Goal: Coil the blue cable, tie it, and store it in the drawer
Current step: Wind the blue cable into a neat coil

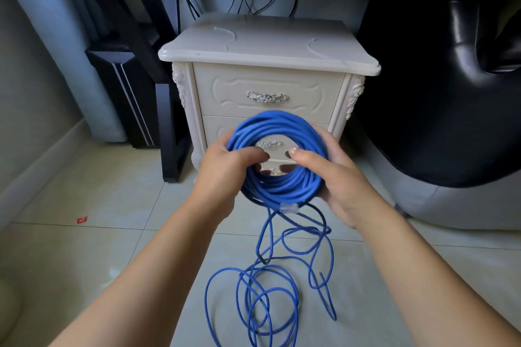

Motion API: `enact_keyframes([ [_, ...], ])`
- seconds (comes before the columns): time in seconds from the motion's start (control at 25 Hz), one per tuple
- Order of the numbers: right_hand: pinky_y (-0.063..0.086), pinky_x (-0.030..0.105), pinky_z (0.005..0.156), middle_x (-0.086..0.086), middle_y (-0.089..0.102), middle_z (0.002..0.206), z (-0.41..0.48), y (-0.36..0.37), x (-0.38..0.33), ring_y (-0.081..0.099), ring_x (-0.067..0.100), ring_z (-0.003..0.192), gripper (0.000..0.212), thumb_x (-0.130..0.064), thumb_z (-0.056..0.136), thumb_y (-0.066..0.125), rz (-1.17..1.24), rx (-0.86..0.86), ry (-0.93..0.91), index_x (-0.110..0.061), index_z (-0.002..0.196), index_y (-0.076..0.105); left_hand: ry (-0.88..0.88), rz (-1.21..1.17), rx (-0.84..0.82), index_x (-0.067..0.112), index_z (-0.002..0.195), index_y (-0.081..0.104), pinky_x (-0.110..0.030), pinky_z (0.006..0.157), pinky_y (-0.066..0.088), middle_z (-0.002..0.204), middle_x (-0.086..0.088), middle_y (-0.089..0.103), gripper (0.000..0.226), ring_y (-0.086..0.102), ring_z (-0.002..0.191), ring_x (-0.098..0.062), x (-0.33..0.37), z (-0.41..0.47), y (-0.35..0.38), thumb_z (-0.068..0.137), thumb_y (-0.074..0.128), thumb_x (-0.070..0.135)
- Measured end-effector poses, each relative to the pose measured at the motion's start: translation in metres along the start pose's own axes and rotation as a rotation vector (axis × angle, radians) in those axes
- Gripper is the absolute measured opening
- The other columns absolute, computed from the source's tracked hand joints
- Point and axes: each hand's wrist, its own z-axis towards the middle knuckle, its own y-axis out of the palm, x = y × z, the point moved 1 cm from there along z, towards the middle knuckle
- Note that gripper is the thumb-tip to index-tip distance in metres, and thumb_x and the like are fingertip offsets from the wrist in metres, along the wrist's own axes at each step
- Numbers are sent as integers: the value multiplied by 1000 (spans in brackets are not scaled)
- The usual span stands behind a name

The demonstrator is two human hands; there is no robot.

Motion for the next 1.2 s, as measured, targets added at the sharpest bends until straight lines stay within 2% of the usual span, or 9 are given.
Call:
enact_keyframes([
  [0.16, 49, 59, 95, 11, 66, 115, -2, 21, 19, 64, 35, 115, 68, -49, 63, 79, 238, 80, 97, -24, 123, 58, -147, -290, 102, 9, 81, 56, -31, 59, 47, 58, -3, 51, 15, 51, 55, -17, -5, -2, 7, 82, 59, -5],
  [0.32, 48, 52, 103, 18, 57, 137, 0, 22, 20, 59, 35, 123, 102, -62, 56, 85, 402, 28, 61, -15, 138, 48, -221, -421, 138, 8, 89, 58, -31, 66, 48, 64, -3, 53, 7, 55, 60, -15, -15, -10, 18, 87, 61, 2],
  [0.4, 48, 51, 103, 13, 67, 121, -2, 24, 20, 63, 33, 118, 80, -47, 61, 88, 312, 46, 0, -21, 129, 54, -251, -423, 151, 9, 89, 59, -30, 68, 49, 67, -2, 55, 4, 57, 63, -13, -18, -10, 18, 88, 62, 6],
  [0.52, 53, 56, 94, 21, 71, 100, -2, 24, 20, 70, 39, 98, 34, -5, 80, 72, 272, 170, 77, -11, 112, 60, -232, -237, 82, 12, 91, 58, -30, 70, 49, 74, -4, 58, 6, 59, 68, -15, -22, -10, 16, 89, 63, 11],
  [0.6, 59, 48, 82, 20, 69, 88, 0, 17, 17, 71, 35, 83, 25, 6, 84, 62, 314, 225, 118, -9, 103, 62, -223, -106, -5, 11, 96, 59, -32, 75, 50, 80, -5, 61, 12, 61, 73, -17, -21, -10, 16, 87, 67, 15],
  [0.84, 49, 37, 69, -8, 61, 65, 5, 4, 7, 59, 19, 69, 40, 7, 65, 63, -86, 216, -27, -21, 93, 64, -40, 145, -134, 25, 123, 58, -21, 74, 49, 97, 2, 68, 48, 67, 85, -11, 1, -2, 0, 80, 76, 12],
  [1.0, 53, 31, 77, -10, 71, 90, 1, 1, -1, 66, 11, 83, 55, 5, 67, 64, -491, 93, -136, -33, 105, 64, 250, 592, -257, 34, 137, 45, -7, 75, 46, 113, 11, 60, 76, 62, 87, 3, 3, -3, -4, 73, 75, 5],
  [1.08, 50, 22, 70, -12, 68, 87, 0, 1, -7, 63, 7, 78, 57, 7, 69, 62, -615, 24, -168, -37, 105, 62, 316, 657, -302, 32, 135, 46, -7, 80, 44, 117, 12, 58, 74, 59, 98, 2, 1, -4, -3, 72, 74, 6],
  [1.2, 48, 23, 70, -12, 67, 86, -2, 1, -6, 63, 9, 77, 56, 6, 69, 60, -689, -13, -178, -35, 107, 63, 331, 738, -291, 28, 117, 51, -12, 69, 45, 98, 12, 63, 49, 61, 85, -2, -5, -5, 0, 76, 68, 9],
])
